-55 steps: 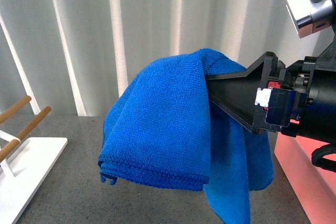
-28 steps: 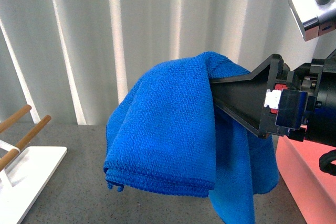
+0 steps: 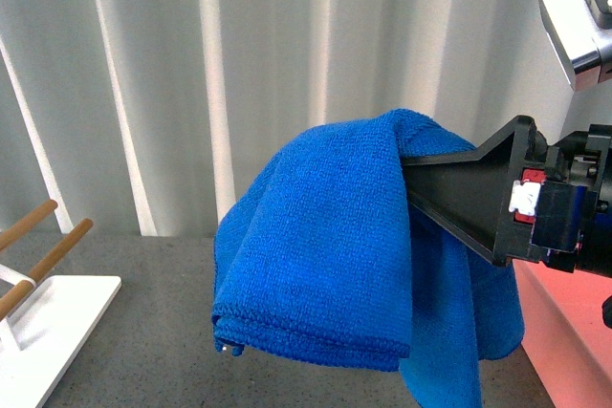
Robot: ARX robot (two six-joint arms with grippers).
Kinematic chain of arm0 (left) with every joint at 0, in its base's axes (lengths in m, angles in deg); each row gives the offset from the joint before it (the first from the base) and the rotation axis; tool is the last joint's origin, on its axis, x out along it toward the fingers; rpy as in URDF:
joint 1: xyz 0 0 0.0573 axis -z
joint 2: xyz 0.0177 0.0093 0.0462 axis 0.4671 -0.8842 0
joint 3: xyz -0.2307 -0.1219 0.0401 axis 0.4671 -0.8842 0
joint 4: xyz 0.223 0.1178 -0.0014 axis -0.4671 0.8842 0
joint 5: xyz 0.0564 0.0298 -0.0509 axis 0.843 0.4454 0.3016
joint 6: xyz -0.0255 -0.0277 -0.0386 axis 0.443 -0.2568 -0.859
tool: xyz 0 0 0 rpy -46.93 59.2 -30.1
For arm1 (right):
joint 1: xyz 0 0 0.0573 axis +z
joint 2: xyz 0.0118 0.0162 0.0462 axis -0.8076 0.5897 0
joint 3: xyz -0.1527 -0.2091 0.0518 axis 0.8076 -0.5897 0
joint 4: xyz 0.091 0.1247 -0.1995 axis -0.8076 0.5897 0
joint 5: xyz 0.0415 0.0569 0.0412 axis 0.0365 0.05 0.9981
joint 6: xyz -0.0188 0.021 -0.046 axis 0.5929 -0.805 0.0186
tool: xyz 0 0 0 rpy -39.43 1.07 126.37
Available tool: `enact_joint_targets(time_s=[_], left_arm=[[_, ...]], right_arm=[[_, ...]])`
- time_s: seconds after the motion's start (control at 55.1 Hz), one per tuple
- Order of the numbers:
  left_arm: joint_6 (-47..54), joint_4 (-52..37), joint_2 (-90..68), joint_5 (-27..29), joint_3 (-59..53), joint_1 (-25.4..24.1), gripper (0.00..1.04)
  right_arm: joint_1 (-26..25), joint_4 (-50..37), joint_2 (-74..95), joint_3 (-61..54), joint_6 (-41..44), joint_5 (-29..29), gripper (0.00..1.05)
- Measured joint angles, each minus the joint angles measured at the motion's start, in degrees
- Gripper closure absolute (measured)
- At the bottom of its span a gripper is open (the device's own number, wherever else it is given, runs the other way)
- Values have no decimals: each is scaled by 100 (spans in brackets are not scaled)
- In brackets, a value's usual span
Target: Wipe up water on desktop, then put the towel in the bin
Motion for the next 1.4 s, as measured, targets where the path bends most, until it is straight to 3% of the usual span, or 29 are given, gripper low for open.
enact_joint_targets(time_s=[0.454, 0.563, 0.745, 0.854, 1.017, 1.181, 1.362, 1.399], left_arm=[[0, 708, 708, 0, 2, 0, 101], [0, 1637, 1471, -9, 2, 0, 101], [0, 1690, 1650, -11, 2, 0, 101], [-4, 1692, 1650, -11, 2, 0, 100], [0, 1692, 1650, -13, 2, 0, 69], [0, 1692, 1650, -11, 2, 0, 33], [2, 1692, 1650, -13, 2, 0, 5], [9, 1692, 1650, -13, 2, 0, 5]], right_arm=[[85, 13, 7, -55, 37, -15, 101], [87, -46, 44, -59, 17, -13, 101], [101, -59, 105, -96, 15, -39, 101], [157, 170, 210, -79, 101, -354, 101], [636, 2540, 1019, 481, 1093, -2286, 101], [778, 3639, 2159, 1078, 1438, -3010, 101], [824, 4179, 3058, 1956, 1646, -3576, 101], [833, 4354, 3300, 2245, 1700, -3786, 101]])
